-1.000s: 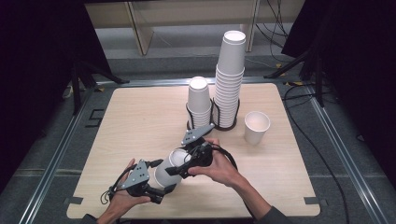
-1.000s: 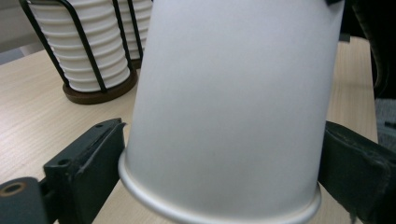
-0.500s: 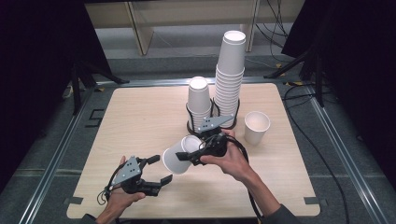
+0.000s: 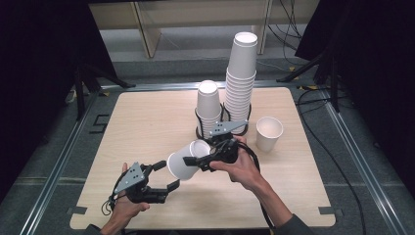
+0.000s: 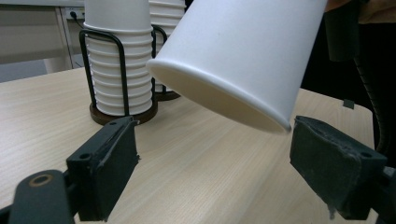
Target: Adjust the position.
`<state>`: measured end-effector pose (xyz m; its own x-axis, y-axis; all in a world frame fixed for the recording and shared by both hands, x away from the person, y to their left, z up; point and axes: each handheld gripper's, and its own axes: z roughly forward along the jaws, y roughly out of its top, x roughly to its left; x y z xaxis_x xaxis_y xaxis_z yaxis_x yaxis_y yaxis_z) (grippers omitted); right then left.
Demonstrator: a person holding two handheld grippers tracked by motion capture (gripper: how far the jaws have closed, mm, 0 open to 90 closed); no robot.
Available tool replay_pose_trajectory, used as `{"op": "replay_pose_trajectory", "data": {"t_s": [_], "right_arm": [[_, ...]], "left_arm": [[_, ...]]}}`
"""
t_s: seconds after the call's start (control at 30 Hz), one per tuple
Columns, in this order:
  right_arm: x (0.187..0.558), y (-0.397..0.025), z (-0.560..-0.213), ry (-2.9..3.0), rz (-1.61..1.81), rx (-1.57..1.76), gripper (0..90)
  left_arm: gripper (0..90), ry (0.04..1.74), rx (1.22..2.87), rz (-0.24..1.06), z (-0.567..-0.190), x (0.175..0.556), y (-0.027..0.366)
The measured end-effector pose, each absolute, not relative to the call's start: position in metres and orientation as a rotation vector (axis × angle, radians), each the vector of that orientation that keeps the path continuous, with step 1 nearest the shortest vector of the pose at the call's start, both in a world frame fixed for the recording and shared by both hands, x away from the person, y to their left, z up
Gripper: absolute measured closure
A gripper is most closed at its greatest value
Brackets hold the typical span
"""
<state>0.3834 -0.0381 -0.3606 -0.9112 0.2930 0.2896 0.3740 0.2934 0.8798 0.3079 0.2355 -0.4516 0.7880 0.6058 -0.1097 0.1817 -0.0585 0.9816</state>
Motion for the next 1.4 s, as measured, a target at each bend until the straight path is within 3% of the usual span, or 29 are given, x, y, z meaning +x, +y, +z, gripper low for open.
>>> {"op": "replay_pose_trajectory", "data": {"t_s": [0.27,1.07,1.4], "right_arm": [[0.381,-0.032,-0.365,-2.428,-1.694,-0.605,24.0],[0.379,-0.013,-0.378,-2.305,-1.678,-0.506,23.9],[0.380,-0.017,-0.378,-2.322,-1.617,-0.512,22.4]], "left_arm": [[0.0,0.644,1.648,0.437,-0.450,0.307,0.233],[3.2,0.520,1.667,0.490,-0.449,0.299,0.229],[10.8,0.499,1.733,0.481,-0.447,0.299,0.229]]}}
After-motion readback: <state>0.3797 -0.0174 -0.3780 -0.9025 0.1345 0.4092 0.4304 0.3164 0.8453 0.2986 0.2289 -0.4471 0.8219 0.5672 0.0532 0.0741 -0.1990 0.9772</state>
